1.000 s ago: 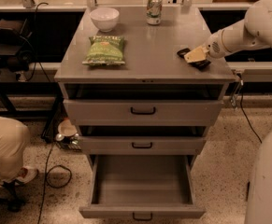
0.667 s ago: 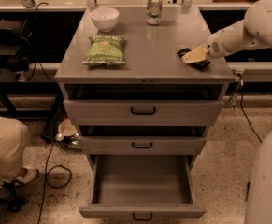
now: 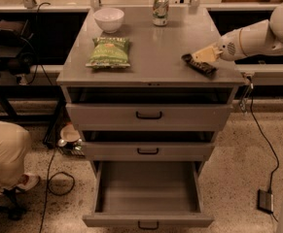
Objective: Place rxbar chocolate into bottom drawer
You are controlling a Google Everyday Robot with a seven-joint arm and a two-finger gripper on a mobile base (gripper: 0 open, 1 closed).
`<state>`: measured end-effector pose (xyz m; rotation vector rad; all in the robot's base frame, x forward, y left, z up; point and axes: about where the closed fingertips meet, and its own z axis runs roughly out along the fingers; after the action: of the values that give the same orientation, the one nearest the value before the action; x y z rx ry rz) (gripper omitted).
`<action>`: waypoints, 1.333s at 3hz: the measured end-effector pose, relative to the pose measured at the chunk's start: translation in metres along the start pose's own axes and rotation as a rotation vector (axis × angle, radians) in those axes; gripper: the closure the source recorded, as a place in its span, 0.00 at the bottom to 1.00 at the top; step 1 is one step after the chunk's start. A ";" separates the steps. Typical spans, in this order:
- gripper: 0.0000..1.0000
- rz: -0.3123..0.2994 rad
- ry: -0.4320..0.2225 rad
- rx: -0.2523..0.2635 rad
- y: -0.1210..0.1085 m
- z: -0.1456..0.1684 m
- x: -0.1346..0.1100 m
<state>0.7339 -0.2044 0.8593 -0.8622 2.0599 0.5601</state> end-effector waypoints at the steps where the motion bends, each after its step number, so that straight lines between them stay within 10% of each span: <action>1: 0.99 -0.002 -0.034 -0.040 0.011 -0.008 -0.005; 4: 0.43 -0.031 0.008 -0.009 0.012 -0.024 -0.012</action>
Offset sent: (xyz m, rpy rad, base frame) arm -0.0292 -0.0125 0.0447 0.0551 -0.0789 0.0184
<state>0.7180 -0.2076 0.8840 -0.9020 2.0491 0.5506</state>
